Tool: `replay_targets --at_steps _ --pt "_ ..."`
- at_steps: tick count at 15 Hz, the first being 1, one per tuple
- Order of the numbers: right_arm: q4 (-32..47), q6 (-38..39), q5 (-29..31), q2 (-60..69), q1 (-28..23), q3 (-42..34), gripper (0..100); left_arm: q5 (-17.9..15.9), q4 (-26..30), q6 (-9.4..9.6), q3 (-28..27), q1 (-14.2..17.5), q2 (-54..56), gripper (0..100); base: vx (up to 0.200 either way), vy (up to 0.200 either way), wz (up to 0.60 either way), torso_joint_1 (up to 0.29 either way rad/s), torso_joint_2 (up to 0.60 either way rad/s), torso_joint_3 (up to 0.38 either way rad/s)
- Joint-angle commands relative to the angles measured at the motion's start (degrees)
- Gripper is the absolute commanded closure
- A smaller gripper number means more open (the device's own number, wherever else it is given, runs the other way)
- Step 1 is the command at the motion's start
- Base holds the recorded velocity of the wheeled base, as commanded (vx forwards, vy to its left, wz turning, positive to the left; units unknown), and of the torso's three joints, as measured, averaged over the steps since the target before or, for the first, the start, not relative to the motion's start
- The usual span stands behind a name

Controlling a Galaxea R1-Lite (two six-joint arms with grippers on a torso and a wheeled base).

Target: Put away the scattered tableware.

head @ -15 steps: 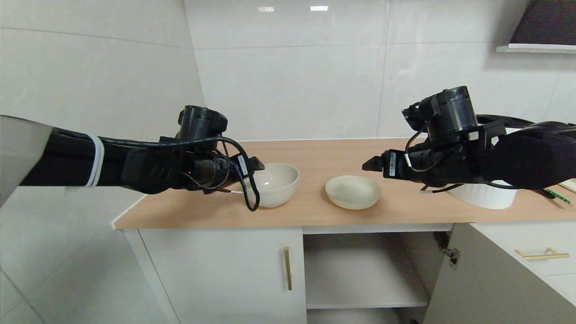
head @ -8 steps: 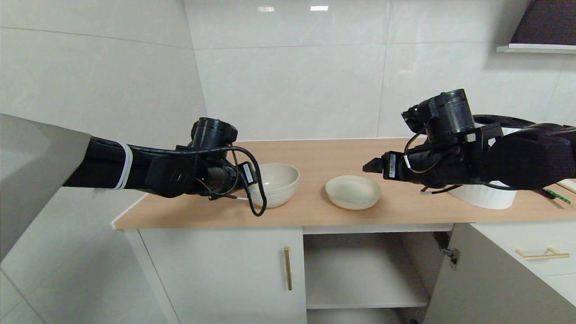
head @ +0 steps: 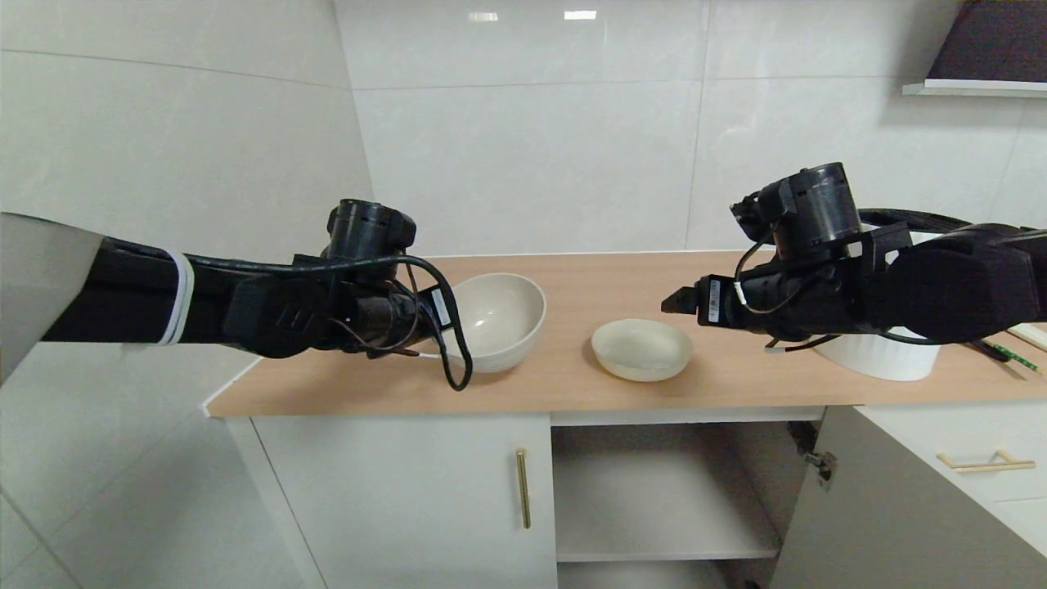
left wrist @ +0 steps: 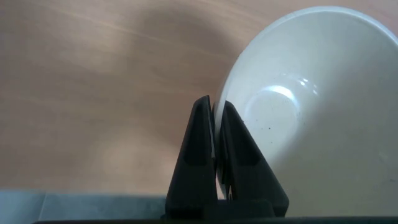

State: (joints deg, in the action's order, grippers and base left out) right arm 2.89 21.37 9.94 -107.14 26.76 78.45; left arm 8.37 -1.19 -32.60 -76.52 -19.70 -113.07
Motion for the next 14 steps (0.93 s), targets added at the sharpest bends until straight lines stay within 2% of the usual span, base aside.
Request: replay_targets --at_steps 1,5,14 --pt "0.1 0.0 0.8 -2.4 -0.7 0.8 0 -0.1 -0.1 0.17 1.8 -0.3 3.8 100 0.000 0.000 0.00 0.000 0.00 0.000" --pt "1.8 -0.1 6.5 -9.5 -0.8 4.3 0 -0.1 -0.1 0.08 3.1 -1.1 5.5 100 0.000 0.000 0.00 0.000 0.00 0.000" --pt "1.4 -0.1 8.0 -14.8 -1.9 6.4 0 0.0 -0.1 0.08 3.1 -1.3 5.9 100 0.000 0.000 0.00 0.000 0.00 0.000"
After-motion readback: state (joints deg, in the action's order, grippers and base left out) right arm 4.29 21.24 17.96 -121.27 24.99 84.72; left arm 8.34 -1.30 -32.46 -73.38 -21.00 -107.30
